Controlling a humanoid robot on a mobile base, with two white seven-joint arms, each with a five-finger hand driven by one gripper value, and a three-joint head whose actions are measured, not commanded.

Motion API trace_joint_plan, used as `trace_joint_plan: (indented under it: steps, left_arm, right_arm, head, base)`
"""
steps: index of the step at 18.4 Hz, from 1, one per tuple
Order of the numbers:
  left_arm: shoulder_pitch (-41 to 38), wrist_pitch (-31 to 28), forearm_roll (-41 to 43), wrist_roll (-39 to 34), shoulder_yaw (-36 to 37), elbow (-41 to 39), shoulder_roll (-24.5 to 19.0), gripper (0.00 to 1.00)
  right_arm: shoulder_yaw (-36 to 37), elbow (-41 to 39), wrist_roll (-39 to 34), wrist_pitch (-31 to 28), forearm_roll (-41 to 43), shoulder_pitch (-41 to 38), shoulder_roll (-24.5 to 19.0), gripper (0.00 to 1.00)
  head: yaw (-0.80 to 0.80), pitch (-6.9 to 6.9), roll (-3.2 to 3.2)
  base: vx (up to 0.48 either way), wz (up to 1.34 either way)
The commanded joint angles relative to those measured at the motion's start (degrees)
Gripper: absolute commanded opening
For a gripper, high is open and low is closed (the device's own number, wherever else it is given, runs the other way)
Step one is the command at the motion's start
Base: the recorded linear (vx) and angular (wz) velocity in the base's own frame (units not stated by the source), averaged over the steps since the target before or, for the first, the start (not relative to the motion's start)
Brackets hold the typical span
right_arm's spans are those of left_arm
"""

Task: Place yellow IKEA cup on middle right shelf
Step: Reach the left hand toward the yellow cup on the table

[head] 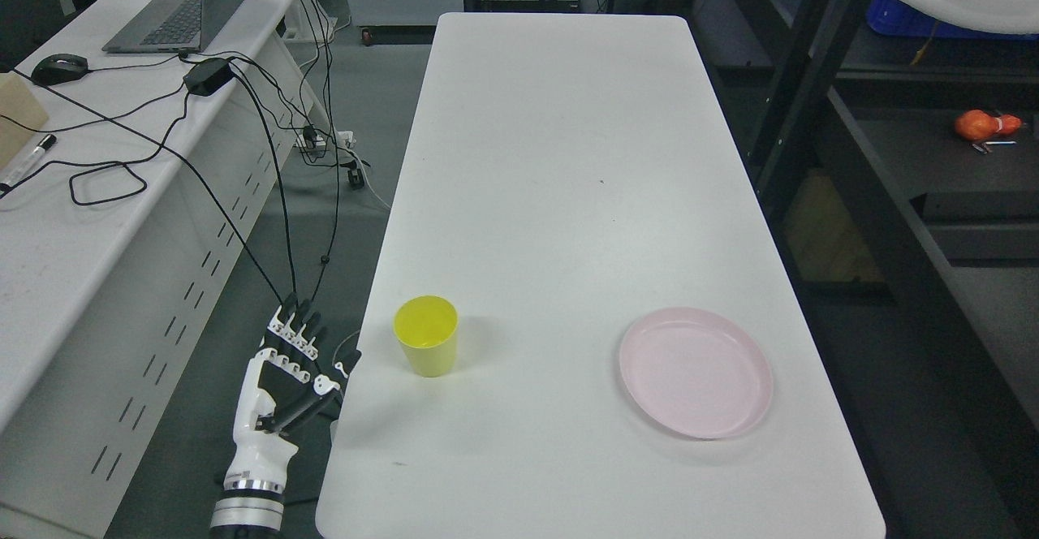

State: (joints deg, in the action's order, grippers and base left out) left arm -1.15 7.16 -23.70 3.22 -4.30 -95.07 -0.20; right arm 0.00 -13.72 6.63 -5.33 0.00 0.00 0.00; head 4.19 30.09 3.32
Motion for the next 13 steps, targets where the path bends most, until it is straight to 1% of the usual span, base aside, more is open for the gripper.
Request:
trace_joint_plan:
  steps: [1,5,9,13]
  left_arm:
    - [4.6,-1.1,7.7,0.0,-0.1,1.9,-0.8,0.97]
    - [8.3,-5.1,8.6,-0.1,0.1,3.1,-0.8,0.97]
    - [9.2,-5.0,12.9,0.0,6.1,3.4,-0.8,0.97]
    - [9.2,-5.0,13.8,0.0,8.2,4.0,-0.8,0.97]
  right_arm:
    - [-1.0,0.0,0.0,0.0,1.4,-0.8,1.0,0.99]
    - [-1.0,0.0,0.0,0.0,1.4,-0.8,1.0,0.99]
    - [-1.0,0.0,0.0,0.0,1.4,-0.8,1.0,0.99]
    - [-1.0,0.0,0.0,0.0,1.4,-0.8,1.0,0.99]
  head:
    - [0.00,0.00,0.00]
    - [0.00,0.00,0.00]
    - [0.00,0.00,0.00]
    - [0.00,0.00,0.00]
  base:
    - [0.000,0.00]
    - [0.000,0.00]
    - [0.000,0.00]
    - [0.000,0.00]
